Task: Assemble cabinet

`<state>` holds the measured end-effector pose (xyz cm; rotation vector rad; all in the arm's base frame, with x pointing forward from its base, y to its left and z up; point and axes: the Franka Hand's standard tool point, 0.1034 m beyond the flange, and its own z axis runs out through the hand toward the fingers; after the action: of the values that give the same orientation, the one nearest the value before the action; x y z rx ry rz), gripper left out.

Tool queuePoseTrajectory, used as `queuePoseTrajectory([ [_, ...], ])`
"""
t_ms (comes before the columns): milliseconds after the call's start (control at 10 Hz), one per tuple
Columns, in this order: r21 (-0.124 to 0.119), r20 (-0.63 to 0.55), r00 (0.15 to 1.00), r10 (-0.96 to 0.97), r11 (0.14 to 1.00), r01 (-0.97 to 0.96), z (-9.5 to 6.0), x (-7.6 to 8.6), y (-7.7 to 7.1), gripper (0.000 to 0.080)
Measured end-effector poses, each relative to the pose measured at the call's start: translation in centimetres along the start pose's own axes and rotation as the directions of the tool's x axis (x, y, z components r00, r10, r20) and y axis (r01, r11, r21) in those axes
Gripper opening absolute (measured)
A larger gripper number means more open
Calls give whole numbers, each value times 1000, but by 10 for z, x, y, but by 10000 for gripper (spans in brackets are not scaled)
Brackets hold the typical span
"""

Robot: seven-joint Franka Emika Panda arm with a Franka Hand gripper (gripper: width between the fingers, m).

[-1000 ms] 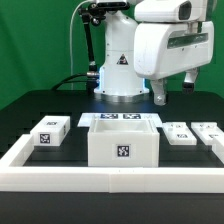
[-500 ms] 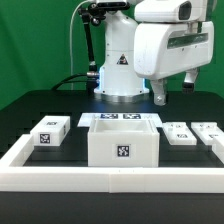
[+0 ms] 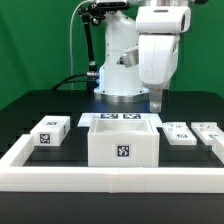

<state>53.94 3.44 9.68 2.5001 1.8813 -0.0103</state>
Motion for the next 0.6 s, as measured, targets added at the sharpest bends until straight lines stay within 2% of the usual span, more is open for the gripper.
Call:
queuePoseTrajectory([
  [200, -1, 0, 1000, -15, 1000, 15, 1, -2, 1, 798],
  [300, -26, -7, 973, -229, 973, 229, 5, -14, 6, 798],
  [400, -28, 8, 963, -268, 963, 268, 9, -22, 4, 798],
  [500, -16, 14, 957, -289, 957, 289, 14, -22, -4, 798],
  [600, -16, 21, 949, -313, 949, 314, 22, -23, -12, 798],
])
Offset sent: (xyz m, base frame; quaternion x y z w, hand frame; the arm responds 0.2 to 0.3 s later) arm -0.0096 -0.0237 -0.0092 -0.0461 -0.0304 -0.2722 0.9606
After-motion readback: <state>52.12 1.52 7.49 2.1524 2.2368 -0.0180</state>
